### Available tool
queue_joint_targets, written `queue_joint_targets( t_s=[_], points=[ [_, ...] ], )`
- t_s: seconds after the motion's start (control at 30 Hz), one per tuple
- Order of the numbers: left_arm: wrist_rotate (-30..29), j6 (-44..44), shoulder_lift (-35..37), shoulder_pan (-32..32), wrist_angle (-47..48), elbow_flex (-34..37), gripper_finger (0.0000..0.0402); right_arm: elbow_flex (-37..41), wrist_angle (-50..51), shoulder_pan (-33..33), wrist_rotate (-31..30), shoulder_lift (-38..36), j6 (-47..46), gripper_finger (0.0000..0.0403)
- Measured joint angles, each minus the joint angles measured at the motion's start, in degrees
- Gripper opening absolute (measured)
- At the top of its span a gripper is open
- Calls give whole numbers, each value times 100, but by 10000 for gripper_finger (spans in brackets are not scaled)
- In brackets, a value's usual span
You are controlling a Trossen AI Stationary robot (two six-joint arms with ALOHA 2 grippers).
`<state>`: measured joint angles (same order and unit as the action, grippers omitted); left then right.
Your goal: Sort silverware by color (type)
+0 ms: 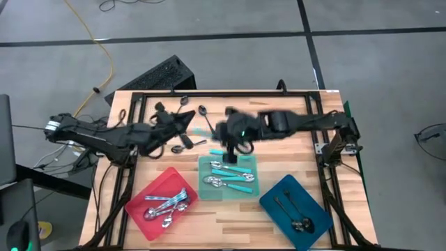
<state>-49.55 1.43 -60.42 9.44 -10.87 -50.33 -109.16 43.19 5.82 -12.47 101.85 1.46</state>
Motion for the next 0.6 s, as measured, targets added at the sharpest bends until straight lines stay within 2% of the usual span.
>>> queue_joint_targets(
  t_s=[0.2, 0.27, 0.33, 0.4, 0.5, 0.6],
  points=[
    [2176, 608, 280, -737, -140, -231, 0, 926, -217, 333, -348, 55, -444, 49],
    [2499, 801, 287, -785, 89, -251, 0, 1303, -164, 325, -502, 53, -564, 49],
    [2501, 890, 260, -731, 439, -186, 0, 1578, -104, 232, -566, 72, -553, 49],
    [2235, 918, 260, -637, 605, -34, 0, 1631, -242, 74, -529, 77, -482, 49],
    [1727, 854, 274, -558, 74, 371, 0, 1610, -749, -136, -209, 48, -275, 49],
    [1493, 338, 273, -662, -891, 817, 0, 1533, -900, -228, 533, 59, -411, 49]
  ],
)
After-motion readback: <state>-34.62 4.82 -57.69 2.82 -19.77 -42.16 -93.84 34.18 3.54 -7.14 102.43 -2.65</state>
